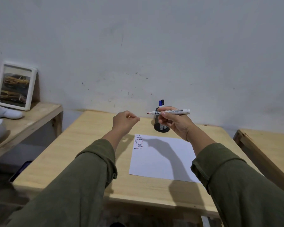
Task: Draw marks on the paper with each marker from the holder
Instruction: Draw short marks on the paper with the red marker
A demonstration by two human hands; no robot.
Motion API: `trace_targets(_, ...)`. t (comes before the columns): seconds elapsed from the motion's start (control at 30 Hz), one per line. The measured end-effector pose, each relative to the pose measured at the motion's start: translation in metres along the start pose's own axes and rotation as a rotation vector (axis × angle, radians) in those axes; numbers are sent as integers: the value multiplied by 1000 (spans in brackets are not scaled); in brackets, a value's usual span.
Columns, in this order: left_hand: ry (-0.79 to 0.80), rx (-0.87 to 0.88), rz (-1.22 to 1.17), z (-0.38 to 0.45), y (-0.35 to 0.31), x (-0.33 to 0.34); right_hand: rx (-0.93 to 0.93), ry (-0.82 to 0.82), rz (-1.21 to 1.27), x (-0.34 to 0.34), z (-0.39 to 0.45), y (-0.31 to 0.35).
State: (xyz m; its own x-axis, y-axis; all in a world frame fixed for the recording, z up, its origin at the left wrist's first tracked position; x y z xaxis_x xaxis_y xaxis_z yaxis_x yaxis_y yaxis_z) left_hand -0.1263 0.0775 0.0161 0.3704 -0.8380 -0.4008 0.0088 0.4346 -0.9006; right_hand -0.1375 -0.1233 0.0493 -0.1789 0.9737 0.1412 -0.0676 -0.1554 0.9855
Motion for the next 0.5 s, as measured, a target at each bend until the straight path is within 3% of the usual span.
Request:
trace_targets(0.13, -69, -10, 12, -5, 24, 3, 46, -17, 5, 4, 0, -23)
trace_targets(0.5, -43, -89, 181, -11, 76, 22, 110, -52, -11, 2, 3, -50)
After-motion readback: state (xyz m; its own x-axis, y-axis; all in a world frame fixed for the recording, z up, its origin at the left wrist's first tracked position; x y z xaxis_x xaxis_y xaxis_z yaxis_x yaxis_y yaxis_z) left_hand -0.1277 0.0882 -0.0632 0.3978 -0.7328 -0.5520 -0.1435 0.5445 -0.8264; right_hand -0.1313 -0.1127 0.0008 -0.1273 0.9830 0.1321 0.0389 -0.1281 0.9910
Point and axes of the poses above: each hand's wrist, its own z-axis towards the middle knuckle, its own x-axis out of the palm, y = z × x, the point moved 1 cm from there along z, towards the middle knuckle, and after that the axes turned 7 degrees about -y, right-handed, at the moved point
